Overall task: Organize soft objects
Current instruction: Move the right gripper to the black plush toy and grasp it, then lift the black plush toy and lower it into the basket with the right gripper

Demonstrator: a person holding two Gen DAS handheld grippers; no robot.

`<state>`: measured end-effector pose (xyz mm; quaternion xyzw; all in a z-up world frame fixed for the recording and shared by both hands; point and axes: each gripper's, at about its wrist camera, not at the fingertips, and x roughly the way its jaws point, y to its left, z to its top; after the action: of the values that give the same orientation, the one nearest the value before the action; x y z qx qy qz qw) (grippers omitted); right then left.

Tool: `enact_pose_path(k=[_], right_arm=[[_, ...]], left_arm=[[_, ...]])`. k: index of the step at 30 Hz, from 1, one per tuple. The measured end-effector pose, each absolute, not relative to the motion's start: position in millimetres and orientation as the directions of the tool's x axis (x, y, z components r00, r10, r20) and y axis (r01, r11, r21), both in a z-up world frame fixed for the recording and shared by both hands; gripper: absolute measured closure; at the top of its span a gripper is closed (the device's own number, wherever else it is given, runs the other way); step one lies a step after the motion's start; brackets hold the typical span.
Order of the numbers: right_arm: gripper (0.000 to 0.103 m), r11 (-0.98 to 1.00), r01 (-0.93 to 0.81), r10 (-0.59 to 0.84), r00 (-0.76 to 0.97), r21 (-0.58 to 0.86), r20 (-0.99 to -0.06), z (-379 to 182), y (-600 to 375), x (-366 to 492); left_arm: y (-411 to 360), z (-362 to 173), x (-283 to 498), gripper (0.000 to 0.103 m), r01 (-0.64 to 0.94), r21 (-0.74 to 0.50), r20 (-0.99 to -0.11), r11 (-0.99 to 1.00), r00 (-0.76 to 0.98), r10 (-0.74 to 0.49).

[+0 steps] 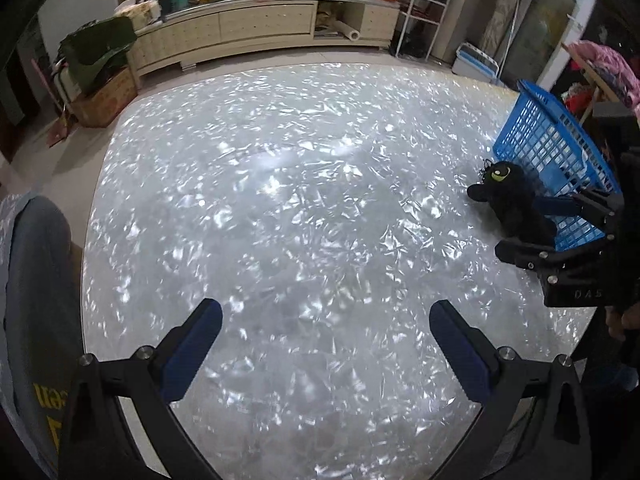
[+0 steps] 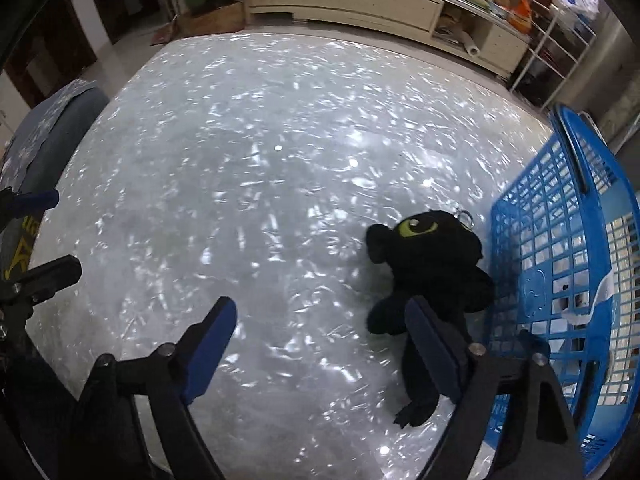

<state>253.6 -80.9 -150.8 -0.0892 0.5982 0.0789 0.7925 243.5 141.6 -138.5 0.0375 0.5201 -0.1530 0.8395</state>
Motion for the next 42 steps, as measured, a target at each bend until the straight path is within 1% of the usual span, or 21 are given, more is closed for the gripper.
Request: enact_pose_path(k=[3, 7, 10, 12, 13, 14, 16, 22, 27, 31, 33, 35, 39, 41, 42], right_arm=[[0.026, 0.975, -0.214, -0.01, 0.26, -0.068, -0.966, -159.0, -88.8, 260.0], [0.038, 0.977, -0.184, -0.063, 0.249, -0.111, -0.966, -172.9, -98.8, 269.0], [0.038, 0.974, -0.171, -0.103, 0.257, -0.15, -0.961, -180.0, -101.5, 277.6], [0.04, 0.968, -0.172, -0.134, 0.262, -0.183, -0.956, -183.0, -100.9, 283.9], [0.045, 0.965, -0.174, -0.147, 0.263, -0.196, -0.954, -183.7, -100.1, 285.0], [0.051, 0.955, -0.182, -0.18, 0.268, -0.234, -0.946, -184.7, -97.6, 286.9], [0.057, 0.941, -0.193, -0.215, 0.288, -0.277, -0.933, -183.8, -96.2, 286.8], [0.057, 0.916, -0.202, -0.273, 0.315, -0.346, -0.909, -179.7, -92.6, 285.5], [0.057, 0.913, -0.194, -0.294, 0.297, -0.359, -0.908, -189.3, -99.2, 292.8], [0.057, 0.904, -0.186, -0.316, 0.318, -0.386, -0.894, -184.5, -101.8, 299.5], [0.057, 0.906, -0.187, -0.319, 0.288, -0.38, -0.903, -191.1, -106.1, 303.1], [0.052, 0.903, -0.184, -0.331, 0.276, -0.388, -0.902, -196.2, -111.6, 305.0], [0.049, 0.909, -0.178, -0.329, 0.251, -0.377, -0.91, -207.6, -121.9, 309.6], [0.055, 0.914, -0.172, -0.319, 0.254, -0.368, -0.913, -205.6, -124.7, 310.4], [0.057, 0.915, -0.172, -0.315, 0.258, -0.364, -0.914, -204.1, -125.6, 310.4]], left_arm=[[133.2, -140.8, 250.7, 0.0, 0.314, -0.103, -0.884, 0.944, 0.406, -0.232], [125.8, -148.2, 258.9, 0.0, 0.327, -0.108, -0.889, 0.939, 0.391, -0.238], [119.5, -155.7, 262.6, 0.0, 0.337, -0.117, -0.892, 0.934, 0.378, -0.248], [117.5, -161.3, 263.7, 0.0, 0.341, -0.128, -0.893, 0.931, 0.368, -0.258], [116.7, -163.6, 264.2, 0.0, 0.343, -0.132, -0.895, 0.93, 0.362, -0.261], [115.0, -166.6, 264.8, 0.0, 0.347, -0.134, -0.898, 0.928, 0.354, -0.262], [114.2, -169.9, 265.4, 0.0, 0.349, -0.128, -0.902, 0.928, 0.348, -0.255], [119.7, -173.8, 266.2, 0.0, 0.331, -0.15, -0.901, 0.932, 0.342, -0.266], [123.0, -176.7, 267.9, 0.0, 0.325, -0.159, -0.902, 0.932, 0.336, -0.271], [124.2, -174.4, 266.1, 0.0, 0.327, -0.164, -0.898, 0.931, 0.341, -0.279], [125.0, -173.2, 265.0, 0.0, 0.327, -0.165, -0.897, 0.93, 0.343, -0.28], [125.6, -172.1, 264.2, 0.0, 0.328, -0.167, -0.894, 0.93, 0.347, -0.283], [126.5, -171.9, 264.1, 0.0, 0.329, -0.165, -0.894, 0.93, 0.348, -0.281], [125.9, -172.5, 264.3, 0.0, 0.328, -0.165, -0.896, 0.93, 0.344, -0.28], [125.7, -172.4, 264.3, 0.0, 0.328, -0.163, -0.896, 0.931, 0.345, -0.278]])
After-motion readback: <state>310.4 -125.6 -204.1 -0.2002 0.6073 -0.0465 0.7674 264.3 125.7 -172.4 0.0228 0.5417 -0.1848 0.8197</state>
